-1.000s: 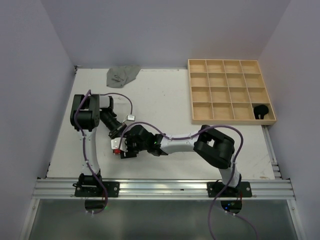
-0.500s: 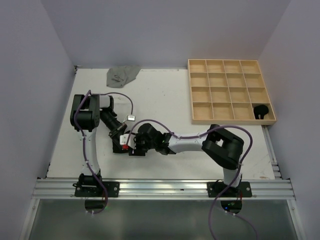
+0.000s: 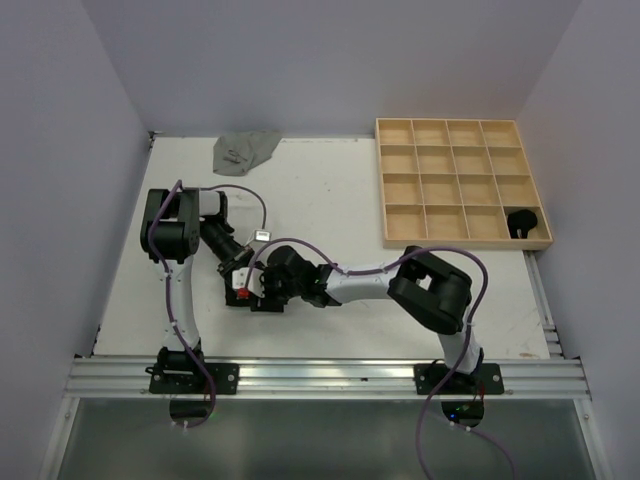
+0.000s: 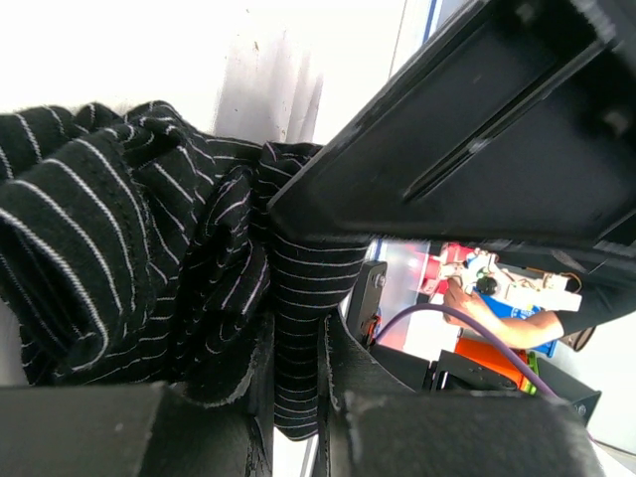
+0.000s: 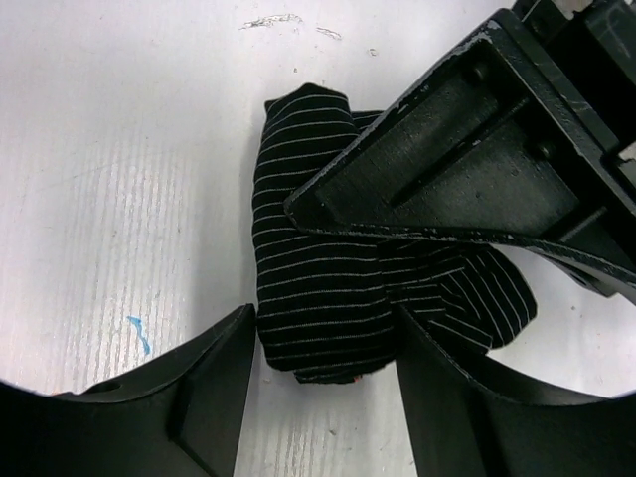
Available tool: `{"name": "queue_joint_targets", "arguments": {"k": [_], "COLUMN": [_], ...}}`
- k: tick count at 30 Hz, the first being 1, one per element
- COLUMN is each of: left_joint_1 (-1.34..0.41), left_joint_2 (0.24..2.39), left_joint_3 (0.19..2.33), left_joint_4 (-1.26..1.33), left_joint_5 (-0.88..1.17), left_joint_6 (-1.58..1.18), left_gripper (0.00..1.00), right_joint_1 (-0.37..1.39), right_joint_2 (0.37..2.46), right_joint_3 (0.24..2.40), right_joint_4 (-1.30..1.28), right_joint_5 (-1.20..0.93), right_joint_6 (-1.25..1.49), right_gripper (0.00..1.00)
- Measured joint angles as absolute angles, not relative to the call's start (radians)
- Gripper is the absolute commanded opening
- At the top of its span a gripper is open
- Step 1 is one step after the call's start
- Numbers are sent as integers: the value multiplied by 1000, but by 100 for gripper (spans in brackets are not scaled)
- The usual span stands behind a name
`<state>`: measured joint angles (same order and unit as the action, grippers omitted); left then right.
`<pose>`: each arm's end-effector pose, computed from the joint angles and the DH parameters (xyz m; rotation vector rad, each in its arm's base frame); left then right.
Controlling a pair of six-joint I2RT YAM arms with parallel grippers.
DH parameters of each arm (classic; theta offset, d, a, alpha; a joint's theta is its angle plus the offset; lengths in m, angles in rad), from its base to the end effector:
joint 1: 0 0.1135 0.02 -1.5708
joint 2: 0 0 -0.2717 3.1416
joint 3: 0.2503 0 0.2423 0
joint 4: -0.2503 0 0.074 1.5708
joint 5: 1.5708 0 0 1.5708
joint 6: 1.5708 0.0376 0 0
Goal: Roll the underwear
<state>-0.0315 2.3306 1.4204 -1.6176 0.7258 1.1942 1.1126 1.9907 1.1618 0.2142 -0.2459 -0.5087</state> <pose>0.3141 -0.0349 0.1031 -0.9675 -2.1760 1.4070 0.1793 0.3842 0.1654 -1.7111 1.4302 0.6055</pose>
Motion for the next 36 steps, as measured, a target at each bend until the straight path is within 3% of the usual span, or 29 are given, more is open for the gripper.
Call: {"name": "queue_joint_targets", "arguments": {"k": [5,9,14,20,25,31,36], "left_joint_1": [-33,-33,-33,-32,-31,-6,133], "left_joint_2": [2329,2329,2329,2312,2271,2100,1908], "left_joint_3": [1420,1420,1420,1420,1415,1394,1393], "left_joint_4": [-1618,-1618,-1618,-1617,-1604,-1490,-1311], "left_joint_5": [724,724,720,665,629,647,764], "left_joint_6": [1197,1197,1197,1201,1225,1296,1387], "left_gripper": [16,16,17,23,26,36,43], "right_joint_1": [1116,1119,1122,1119,1112,1067,993], "right_joint_2": [2012,2012,2025,2083,2122,2149,2173], "right_joint_3": [1177,1200,1271,1374,1436,1465,1477], "right_joint_4": [215,198,128,44,3,1,2], "right_joint_5": [-251,-253,-285,-336,-371,-419,-561], "right_joint_6": [-509,-519,-523,-496,-459,-358,-210], "right_gripper": [66,60,30,22,0,0,0]}}
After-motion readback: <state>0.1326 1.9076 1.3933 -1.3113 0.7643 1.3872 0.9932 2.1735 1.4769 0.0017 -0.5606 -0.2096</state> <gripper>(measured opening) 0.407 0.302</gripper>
